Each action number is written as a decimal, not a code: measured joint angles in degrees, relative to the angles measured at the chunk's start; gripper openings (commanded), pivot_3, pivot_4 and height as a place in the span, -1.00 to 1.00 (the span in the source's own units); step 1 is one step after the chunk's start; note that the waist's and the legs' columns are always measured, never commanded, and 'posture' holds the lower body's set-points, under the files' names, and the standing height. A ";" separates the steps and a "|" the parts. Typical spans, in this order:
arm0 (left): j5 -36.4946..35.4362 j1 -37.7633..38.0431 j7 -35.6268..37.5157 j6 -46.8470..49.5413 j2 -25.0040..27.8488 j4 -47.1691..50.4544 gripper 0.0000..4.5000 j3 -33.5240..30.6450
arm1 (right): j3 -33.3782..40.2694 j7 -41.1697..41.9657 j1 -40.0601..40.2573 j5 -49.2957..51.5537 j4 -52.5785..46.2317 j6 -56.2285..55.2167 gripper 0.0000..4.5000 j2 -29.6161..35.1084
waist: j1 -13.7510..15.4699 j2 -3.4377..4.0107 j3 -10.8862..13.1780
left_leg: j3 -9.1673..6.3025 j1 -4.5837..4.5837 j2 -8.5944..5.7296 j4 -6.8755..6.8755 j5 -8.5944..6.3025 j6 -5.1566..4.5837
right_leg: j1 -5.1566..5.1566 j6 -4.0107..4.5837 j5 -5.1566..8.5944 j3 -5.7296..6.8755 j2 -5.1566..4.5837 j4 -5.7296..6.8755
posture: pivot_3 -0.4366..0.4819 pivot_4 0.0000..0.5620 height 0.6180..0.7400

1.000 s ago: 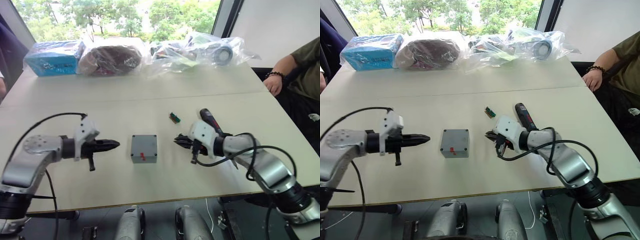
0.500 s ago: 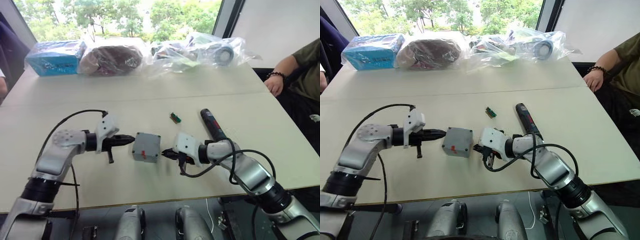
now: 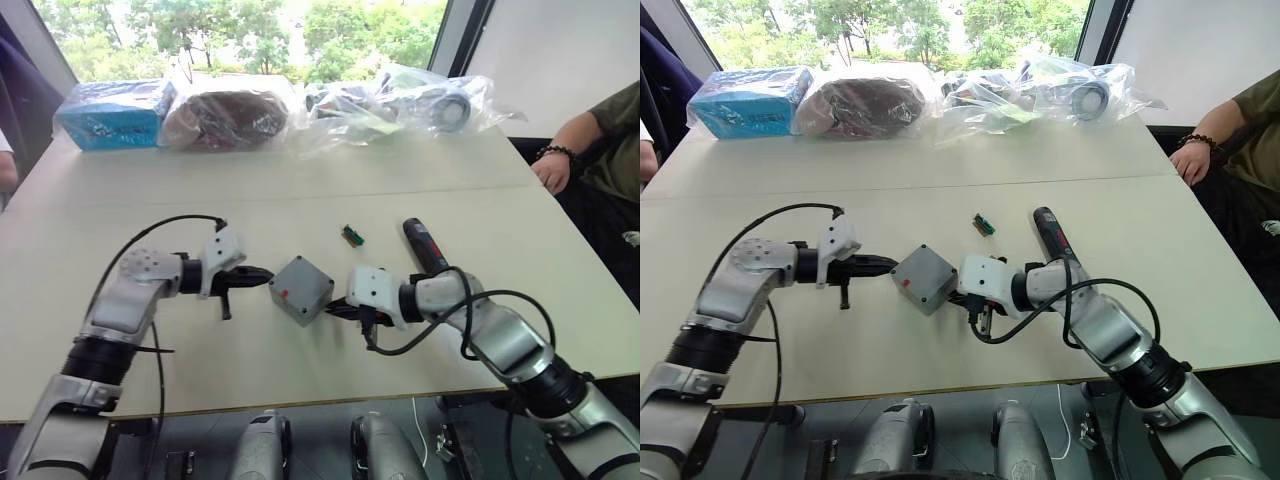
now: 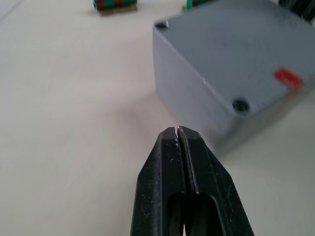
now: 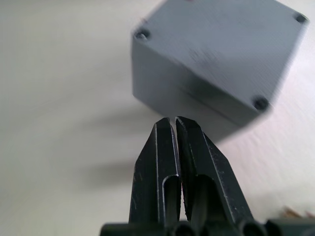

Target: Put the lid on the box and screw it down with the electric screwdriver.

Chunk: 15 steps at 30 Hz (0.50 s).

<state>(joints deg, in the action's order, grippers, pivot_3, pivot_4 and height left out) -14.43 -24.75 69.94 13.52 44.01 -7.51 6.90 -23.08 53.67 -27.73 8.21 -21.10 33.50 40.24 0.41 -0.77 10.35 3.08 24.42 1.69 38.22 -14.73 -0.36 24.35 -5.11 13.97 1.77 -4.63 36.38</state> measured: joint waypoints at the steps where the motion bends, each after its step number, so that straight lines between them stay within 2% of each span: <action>1: -0.11 0.63 0.46 0.31 0.66 0.63 -1.00 -0.19 | 0.77 0.13 -0.28 -0.01 0.01 -0.01 -0.95 0.32 | 0.01 0.00 0.00 | 0.00 0.00 0.00 0.00 0.00 0.00 | 0.00 0.00 0.00 0.00 0.00 0.00 | -0.05 -0.47 1.00; 8: -3.78 8.47 2.42 4.70 3.72 9.69 -1.00 -2.55 | 2.33 -0.70 -4.64 -1.79 5.06 -3.33 -0.95 -1.31 | 0.12 0.01 0.00 | 0.01 0.01 0.02 0.00 0.00 0.00 | 0.00 0.01 0.00 0.00 -0.01 0.00 | -0.05 -0.47 1.00; 15: -4.16 9.09 -0.09 6.32 1.14 12.54 -1.00 -2.34 | 0.05 -2.45 -5.17 -4.19 11.44 -5.63 -0.95 -7.74 | 0.14 0.01 -0.01 | 0.04 0.01 0.00 0.01 0.00 0.01 | 0.00 0.01 0.00 0.00 0.01 0.03 | -0.05 -0.47 1.00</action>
<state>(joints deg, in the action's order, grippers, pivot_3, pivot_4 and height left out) -18.59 -15.66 69.84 19.84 45.15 5.03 4.56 -23.03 51.23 -32.90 4.02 -9.66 27.86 32.50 0.55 -0.76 10.34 3.12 24.43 1.68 38.23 -14.72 -0.36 24.35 -5.11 13.97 1.77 -4.62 36.41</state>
